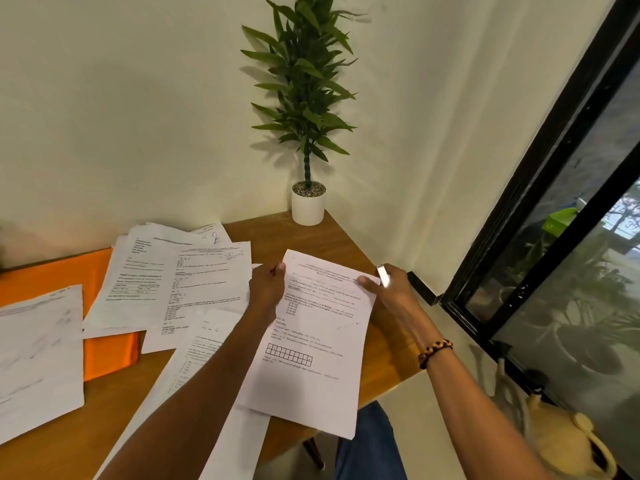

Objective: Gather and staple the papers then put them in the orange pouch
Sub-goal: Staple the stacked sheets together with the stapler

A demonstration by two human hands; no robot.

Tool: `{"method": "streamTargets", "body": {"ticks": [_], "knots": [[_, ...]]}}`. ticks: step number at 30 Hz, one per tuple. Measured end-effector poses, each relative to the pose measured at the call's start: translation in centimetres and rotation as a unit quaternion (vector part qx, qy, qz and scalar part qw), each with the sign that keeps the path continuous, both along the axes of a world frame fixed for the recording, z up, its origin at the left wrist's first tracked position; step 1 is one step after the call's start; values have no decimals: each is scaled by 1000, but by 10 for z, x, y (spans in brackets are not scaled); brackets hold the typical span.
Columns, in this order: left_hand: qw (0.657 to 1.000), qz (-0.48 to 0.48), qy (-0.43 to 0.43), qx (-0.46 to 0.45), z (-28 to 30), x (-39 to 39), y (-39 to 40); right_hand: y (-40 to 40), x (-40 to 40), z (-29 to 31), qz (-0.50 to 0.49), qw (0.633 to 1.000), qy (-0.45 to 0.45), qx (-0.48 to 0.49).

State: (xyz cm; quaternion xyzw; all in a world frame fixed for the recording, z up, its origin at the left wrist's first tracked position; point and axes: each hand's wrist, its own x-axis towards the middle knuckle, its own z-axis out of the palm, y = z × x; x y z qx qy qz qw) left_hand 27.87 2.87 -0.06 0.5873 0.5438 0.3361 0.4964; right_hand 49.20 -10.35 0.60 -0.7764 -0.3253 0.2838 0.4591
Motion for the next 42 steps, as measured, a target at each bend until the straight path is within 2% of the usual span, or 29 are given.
{"method": "streamTargets", "body": {"ticks": [2, 5, 9, 14, 18, 24, 31, 36, 39, 42], "knots": [[999, 10, -32, -20, -8, 3, 0, 2, -2, 1, -16, 1000, -6, -9], [993, 39, -80, -74, -16, 10, -8, 9, -5, -3, -77, 994, -72, -27], [981, 53, -143, -124, -22, 21, -20, 21, -2, -8, -89, 982, -161, -51], [964, -19, -198, -174, -28, 33, -38, 34, -7, -13, -70, 929, -354, -84], [968, -79, -152, -181, -29, 43, -50, 39, -8, -27, 9, 884, -448, -131], [972, -52, -156, -170, -31, 54, -55, 44, -14, -47, 13, 892, -439, -109], [969, -66, -162, -175, -30, 57, -51, 47, -13, -56, 40, 929, -350, -118], [974, -58, -130, -174, -30, 56, -48, 48, -15, -56, 38, 905, -403, -133], [985, -56, -103, -125, -29, 54, -46, 47, -21, -56, 19, 885, -438, -157], [996, -54, -50, -56, -24, 47, -48, 47, -30, -54, -4, 880, -449, -153]]}}
